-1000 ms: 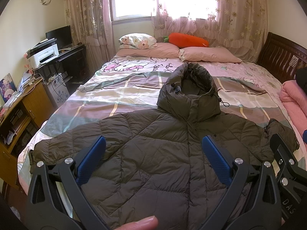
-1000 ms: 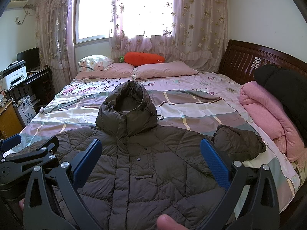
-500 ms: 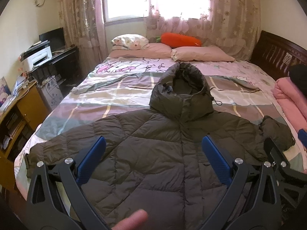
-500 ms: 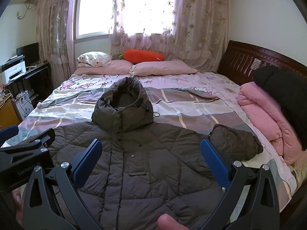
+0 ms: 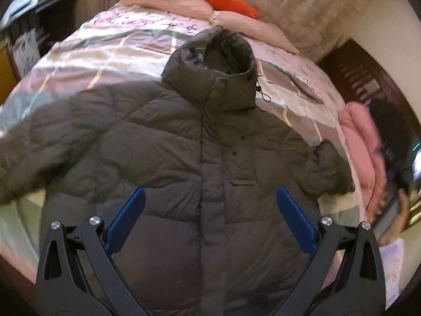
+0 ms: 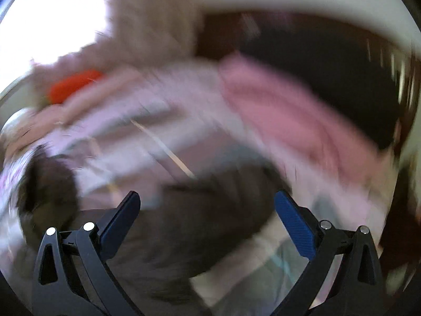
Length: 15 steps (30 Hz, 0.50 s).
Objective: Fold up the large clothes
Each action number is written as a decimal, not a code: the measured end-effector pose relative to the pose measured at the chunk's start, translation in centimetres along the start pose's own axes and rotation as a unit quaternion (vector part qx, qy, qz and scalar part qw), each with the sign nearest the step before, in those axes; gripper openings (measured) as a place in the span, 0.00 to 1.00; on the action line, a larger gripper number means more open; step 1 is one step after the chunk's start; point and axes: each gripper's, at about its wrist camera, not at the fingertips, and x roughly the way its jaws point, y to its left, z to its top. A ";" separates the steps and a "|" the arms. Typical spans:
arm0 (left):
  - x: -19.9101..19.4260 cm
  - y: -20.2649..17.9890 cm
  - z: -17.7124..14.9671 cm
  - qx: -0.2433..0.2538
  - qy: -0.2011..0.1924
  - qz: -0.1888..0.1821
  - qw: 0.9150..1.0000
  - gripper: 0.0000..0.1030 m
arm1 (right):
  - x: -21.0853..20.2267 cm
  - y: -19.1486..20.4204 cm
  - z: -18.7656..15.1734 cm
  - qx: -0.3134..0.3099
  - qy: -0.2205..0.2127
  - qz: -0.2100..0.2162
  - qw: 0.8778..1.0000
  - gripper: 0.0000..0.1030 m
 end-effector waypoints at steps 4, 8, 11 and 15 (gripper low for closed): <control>1.7 -0.3 -0.2 -0.021 0.002 0.027 0.999 0.97 | 10.4 -11.5 -1.4 0.192 0.143 0.055 0.969 0.93; 5.0 -2.7 1.3 -0.042 0.016 0.014 0.999 0.97 | 14.8 -17.7 -5.7 0.408 0.188 0.185 0.874 0.91; 8.1 -6.4 1.8 0.032 0.012 0.059 0.998 0.98 | 16.0 -17.6 -6.2 0.398 0.195 0.181 0.878 0.90; 12.2 -10.6 0.8 0.160 0.016 0.133 0.978 0.98 | 17.9 -15.2 -6.4 0.362 0.233 0.178 0.885 0.12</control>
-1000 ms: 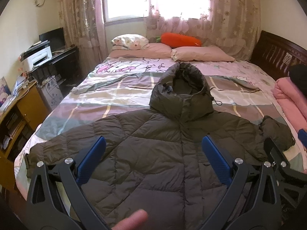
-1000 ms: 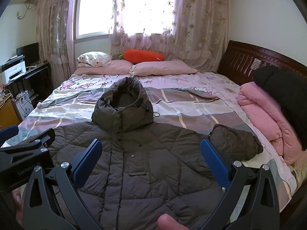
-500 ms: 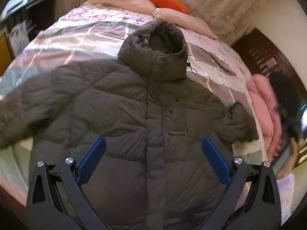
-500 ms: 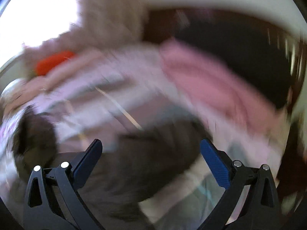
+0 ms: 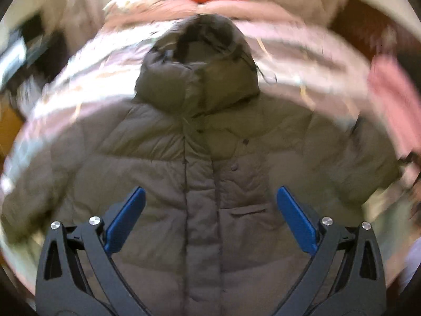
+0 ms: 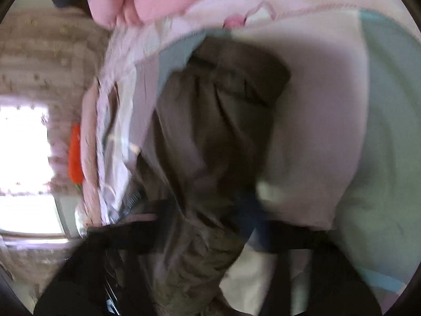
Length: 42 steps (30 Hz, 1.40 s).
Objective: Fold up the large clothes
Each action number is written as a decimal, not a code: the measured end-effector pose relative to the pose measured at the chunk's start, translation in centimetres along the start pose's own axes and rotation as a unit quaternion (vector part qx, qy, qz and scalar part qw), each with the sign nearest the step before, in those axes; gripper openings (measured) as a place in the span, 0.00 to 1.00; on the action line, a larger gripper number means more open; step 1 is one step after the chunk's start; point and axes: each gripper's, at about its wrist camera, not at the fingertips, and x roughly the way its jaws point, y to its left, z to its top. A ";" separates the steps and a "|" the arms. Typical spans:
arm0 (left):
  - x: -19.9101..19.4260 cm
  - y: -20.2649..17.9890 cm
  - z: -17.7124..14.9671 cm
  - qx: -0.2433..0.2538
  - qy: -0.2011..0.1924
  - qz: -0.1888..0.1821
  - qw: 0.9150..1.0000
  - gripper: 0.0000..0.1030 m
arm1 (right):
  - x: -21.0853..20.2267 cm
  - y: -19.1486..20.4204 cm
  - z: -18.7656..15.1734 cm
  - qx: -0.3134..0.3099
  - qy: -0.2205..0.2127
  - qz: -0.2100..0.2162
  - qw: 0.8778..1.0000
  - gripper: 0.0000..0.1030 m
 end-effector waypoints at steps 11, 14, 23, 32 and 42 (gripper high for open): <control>-0.4 -1.7 -0.6 0.045 0.039 -0.004 0.998 0.98 | -7.6 1.0 0.9 -0.083 -0.098 -0.272 0.954 0.21; -0.3 -0.2 -0.4 0.015 0.056 -0.001 0.998 0.98 | -10.3 -1.9 1.6 -0.013 -0.129 -0.256 0.958 0.69; 0.3 3.9 0.4 -0.077 0.094 -0.021 0.992 0.98 | -6.2 -2.4 1.5 -0.015 -0.018 -0.103 0.994 0.54; -0.9 7.4 1.9 -0.112 0.078 -0.006 0.991 0.98 | -13.7 10.5 -5.1 -0.174 -0.192 -0.023 0.966 0.05; -3.6 14.0 3.0 -0.182 0.052 -0.006 0.982 0.98 | -8.0 24.0 -34.2 -0.574 0.054 0.099 0.811 0.29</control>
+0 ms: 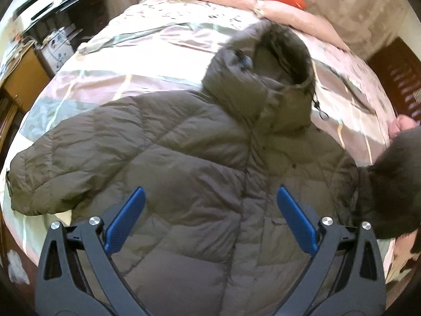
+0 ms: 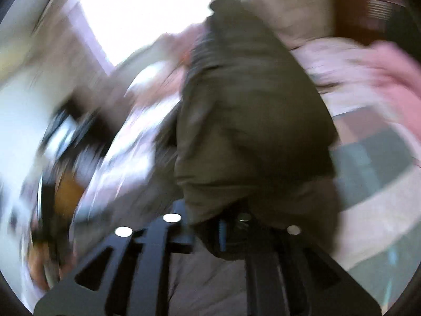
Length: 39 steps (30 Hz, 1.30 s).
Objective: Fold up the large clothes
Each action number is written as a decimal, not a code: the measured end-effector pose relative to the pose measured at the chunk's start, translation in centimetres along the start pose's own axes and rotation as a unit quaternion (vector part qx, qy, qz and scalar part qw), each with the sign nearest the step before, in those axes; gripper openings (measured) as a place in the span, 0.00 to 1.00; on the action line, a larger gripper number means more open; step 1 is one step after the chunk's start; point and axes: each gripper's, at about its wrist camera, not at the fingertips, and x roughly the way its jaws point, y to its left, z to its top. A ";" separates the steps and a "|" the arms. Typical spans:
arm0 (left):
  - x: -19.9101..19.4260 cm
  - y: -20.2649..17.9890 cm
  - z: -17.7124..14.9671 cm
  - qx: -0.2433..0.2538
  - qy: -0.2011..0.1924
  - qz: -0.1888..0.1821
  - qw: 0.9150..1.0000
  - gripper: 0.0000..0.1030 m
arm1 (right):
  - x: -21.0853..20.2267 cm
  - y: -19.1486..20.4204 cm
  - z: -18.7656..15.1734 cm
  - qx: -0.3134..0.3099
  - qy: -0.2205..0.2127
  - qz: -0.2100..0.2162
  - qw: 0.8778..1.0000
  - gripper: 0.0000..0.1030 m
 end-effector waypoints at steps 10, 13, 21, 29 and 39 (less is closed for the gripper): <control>0.6 5.9 0.3 -0.032 0.006 0.040 0.999 0.98 | 3.1 6.4 -3.4 -0.054 0.027 0.046 0.997 0.87; 0.7 6.3 0.4 -0.041 0.012 0.022 0.999 0.98 | 3.4 4.2 -3.7 -0.001 0.032 0.031 0.999 0.87; 2.6 3.0 -0.3 -0.008 0.050 -0.063 0.997 0.98 | 3.1 -2.4 -3.9 0.153 0.000 -0.015 0.988 0.87; 7.2 -3.5 -1.6 0.132 0.075 -0.118 0.981 0.98 | 1.2 -8.0 -3.5 0.241 0.031 -0.092 0.966 0.87; 15.5 0.4 -1.0 -0.074 0.227 -0.238 0.941 0.78 | 2.8 -12.7 -5.5 0.310 0.106 -0.119 0.937 0.87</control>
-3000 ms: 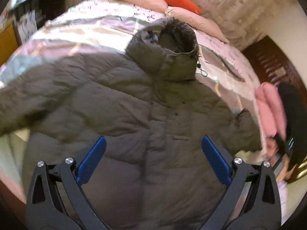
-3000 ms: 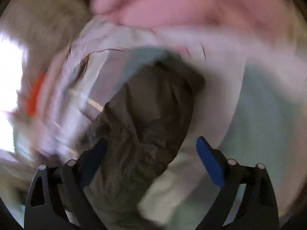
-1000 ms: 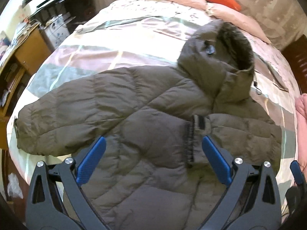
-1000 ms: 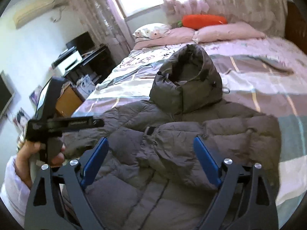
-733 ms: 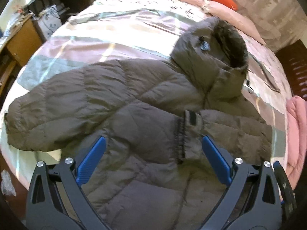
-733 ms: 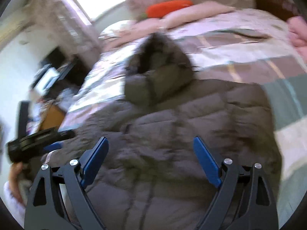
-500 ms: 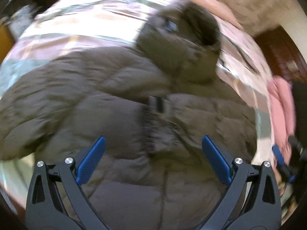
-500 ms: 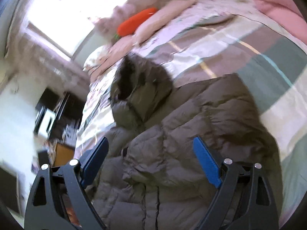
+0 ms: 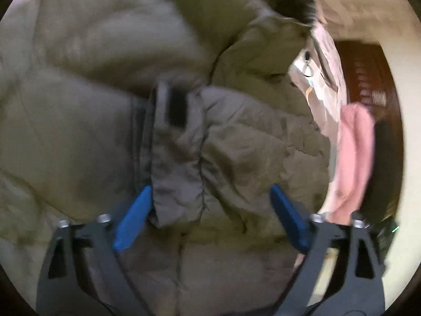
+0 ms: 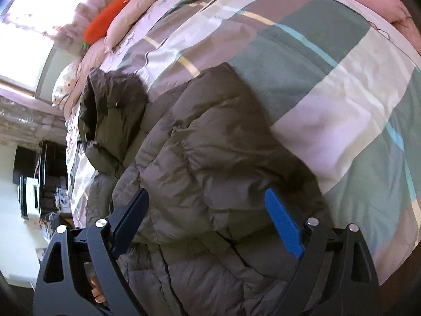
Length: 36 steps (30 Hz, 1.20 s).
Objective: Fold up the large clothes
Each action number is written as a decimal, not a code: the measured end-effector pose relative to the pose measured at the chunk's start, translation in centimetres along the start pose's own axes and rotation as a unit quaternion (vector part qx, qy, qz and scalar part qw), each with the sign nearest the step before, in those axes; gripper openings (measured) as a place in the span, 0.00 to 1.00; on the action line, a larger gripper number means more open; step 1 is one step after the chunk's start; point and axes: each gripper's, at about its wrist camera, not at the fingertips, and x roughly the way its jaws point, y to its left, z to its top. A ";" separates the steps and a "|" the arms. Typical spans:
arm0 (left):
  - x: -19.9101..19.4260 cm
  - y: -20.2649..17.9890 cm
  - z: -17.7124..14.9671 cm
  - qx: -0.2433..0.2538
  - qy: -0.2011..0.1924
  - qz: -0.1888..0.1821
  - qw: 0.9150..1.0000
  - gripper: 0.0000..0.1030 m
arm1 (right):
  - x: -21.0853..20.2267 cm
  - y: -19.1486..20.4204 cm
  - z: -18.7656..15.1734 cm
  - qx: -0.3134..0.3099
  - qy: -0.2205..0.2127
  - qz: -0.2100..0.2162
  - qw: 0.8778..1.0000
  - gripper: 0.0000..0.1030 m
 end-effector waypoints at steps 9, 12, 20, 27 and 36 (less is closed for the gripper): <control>1.3 -2.1 -0.9 0.037 -0.009 0.009 0.999 0.03 | 1.9 -1.7 0.1 0.041 0.057 0.033 0.997 0.87; 0.1 -3.4 -1.1 0.054 -0.030 0.002 0.998 0.03 | 2.5 -2.4 0.2 0.067 0.050 0.086 0.993 0.87; -0.5 -3.9 -1.7 0.093 -0.053 0.060 0.992 0.03 | 7.9 -3.9 -0.5 0.130 0.063 0.054 0.988 0.31; 2.7 -3.9 -1.9 0.104 -0.039 0.120 0.987 0.03 | 6.6 -5.5 -0.1 0.133 0.031 -0.084 0.987 0.13; 2.5 -4.6 -1.8 0.115 -0.061 0.157 0.979 0.18 | 6.0 4.4 0.7 -0.124 -0.036 -0.136 0.982 0.80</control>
